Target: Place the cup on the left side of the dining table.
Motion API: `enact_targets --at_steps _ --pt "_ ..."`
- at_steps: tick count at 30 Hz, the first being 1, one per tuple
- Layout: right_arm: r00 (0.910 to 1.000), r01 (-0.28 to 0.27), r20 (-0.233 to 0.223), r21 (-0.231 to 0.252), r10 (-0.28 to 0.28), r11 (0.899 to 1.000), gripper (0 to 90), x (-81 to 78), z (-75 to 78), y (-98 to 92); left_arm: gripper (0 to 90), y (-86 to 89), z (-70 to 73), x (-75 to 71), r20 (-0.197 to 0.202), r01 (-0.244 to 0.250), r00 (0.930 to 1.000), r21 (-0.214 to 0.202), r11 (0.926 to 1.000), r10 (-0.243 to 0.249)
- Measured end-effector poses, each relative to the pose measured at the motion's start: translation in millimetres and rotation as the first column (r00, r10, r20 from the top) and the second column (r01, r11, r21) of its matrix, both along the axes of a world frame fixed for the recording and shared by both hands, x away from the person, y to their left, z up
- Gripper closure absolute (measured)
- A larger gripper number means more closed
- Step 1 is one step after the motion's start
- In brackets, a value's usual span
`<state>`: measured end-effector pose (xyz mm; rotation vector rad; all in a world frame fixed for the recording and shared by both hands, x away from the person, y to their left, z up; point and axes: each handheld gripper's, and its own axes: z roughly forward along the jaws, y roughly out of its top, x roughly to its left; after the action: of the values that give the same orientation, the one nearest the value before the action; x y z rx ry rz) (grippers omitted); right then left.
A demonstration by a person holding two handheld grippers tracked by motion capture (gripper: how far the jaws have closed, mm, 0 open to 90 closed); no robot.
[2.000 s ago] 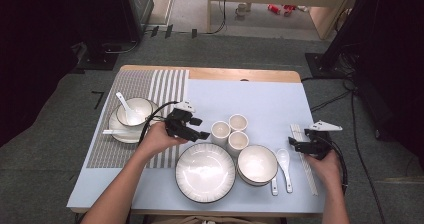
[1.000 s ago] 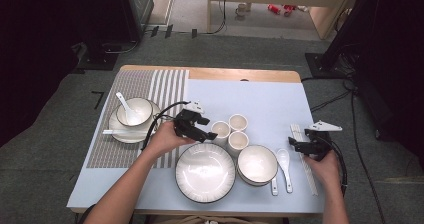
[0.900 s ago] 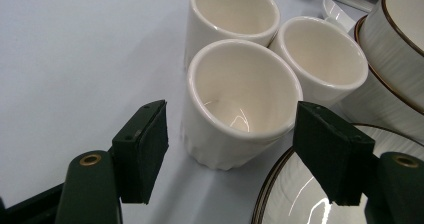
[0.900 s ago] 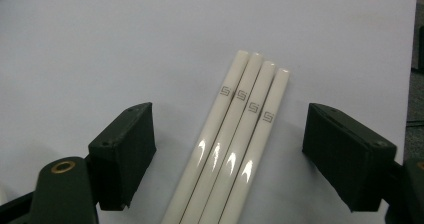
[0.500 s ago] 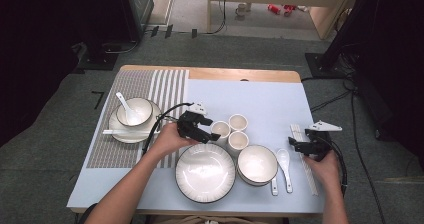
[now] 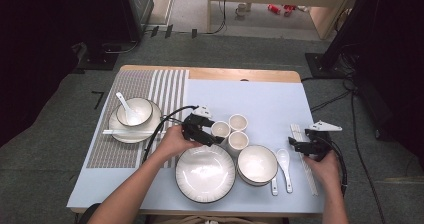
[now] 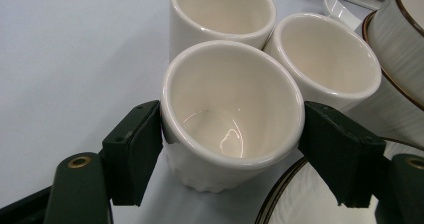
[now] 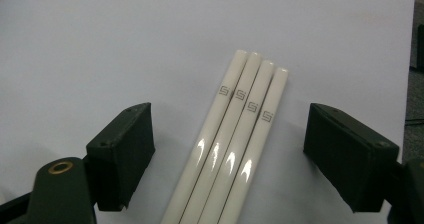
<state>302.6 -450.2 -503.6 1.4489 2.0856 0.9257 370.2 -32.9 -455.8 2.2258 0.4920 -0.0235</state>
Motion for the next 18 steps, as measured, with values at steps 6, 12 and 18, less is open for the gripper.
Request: enact_targets --at_steps 6,12,18 --pt "1.0000 0.000 0.000 0.000 0.000 1.000 19.6 0.0 0.0 0.0 25.1 -3.3 -3.5 0.3 0.001 -0.005 1.0000 0.012 0.9999 0.005" --pt "1.0000 0.000 0.000 0.000 0.000 1.000 19.6 0.0 0.0 0.1 25.0 -6.0 -5.6 -0.7 0.024 -0.002 0.9997 0.022 0.9998 0.002" --pt "1.0000 0.001 0.000 0.000 -0.001 1.000 19.6 0.0 0.0 0.1 25.1 -8.5 -7.9 -1.4 0.036 -0.003 0.9993 0.032 0.9995 0.002"
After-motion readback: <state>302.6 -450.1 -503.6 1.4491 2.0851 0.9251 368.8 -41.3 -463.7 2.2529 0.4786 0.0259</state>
